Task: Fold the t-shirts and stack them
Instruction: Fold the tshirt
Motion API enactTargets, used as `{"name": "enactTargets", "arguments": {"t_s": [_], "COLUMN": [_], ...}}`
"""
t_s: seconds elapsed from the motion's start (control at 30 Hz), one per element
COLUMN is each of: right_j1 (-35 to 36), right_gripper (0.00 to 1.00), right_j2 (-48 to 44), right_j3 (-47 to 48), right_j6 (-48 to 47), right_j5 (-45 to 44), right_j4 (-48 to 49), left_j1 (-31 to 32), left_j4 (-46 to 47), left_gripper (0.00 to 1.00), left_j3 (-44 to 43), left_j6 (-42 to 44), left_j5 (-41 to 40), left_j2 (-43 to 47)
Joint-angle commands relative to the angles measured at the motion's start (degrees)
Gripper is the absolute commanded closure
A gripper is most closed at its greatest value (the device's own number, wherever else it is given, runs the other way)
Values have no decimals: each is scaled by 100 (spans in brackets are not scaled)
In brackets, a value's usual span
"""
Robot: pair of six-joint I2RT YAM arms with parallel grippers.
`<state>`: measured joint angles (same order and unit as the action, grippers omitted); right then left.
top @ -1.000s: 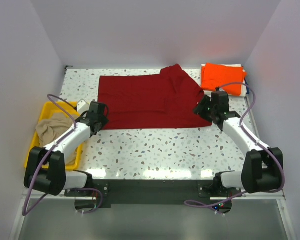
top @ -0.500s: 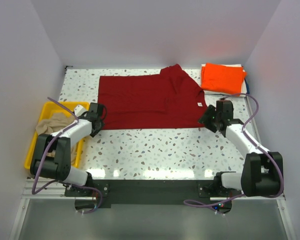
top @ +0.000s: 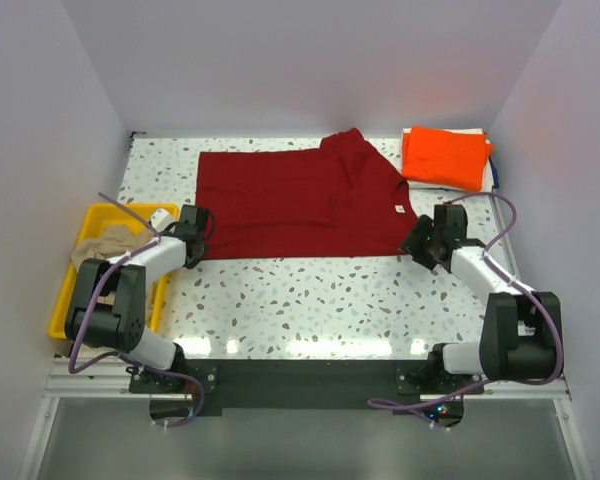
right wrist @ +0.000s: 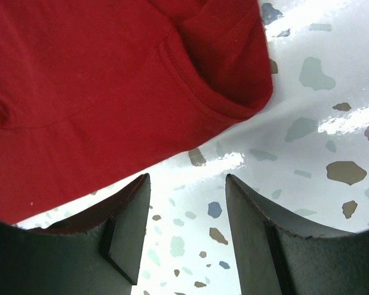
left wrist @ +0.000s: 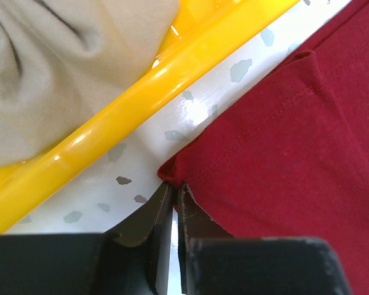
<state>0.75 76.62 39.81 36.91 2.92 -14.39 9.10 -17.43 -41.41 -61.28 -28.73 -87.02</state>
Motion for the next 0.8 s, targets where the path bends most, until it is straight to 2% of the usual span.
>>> {"name": "enactTargets", "arguments": {"t_s": [0.0, 0.07, 0.13, 0.33, 0.57, 0.67, 0.73, 0.77], "right_j1": [-58, -242, -304, -480, -480, -480, -480, -480], "right_gripper": [45, 45, 45, 47, 59, 76, 92, 96], "right_j2": [204, 327, 406, 722, 1162, 1250, 1250, 1233], "right_j3": [-96, -114, -79, 26, 255, 316, 343, 378], "right_j6": [62, 124, 168, 264, 396, 396, 388, 388], "right_j5": [-142, -186, -256, -371, -301, -336, -362, -388], "right_j4": [332, 472, 525, 753, 1017, 982, 904, 851], "left_j1": [-40, -40, -40, -40, -32, -40, -40, -40], "left_j4": [257, 284, 284, 293, 284, 267, 258, 258], "left_gripper": [91, 93, 100, 100, 100, 100, 100, 100], "left_j3": [-113, -122, -113, -113, -104, -96, -96, -96], "left_j6": [195, 265, 300, 415, 459, 485, 494, 494], "left_j5": [-89, -80, -80, -71, -71, -63, -54, -45], "left_j2": [-34, -25, -8, 36, 107, 124, 159, 177]}}
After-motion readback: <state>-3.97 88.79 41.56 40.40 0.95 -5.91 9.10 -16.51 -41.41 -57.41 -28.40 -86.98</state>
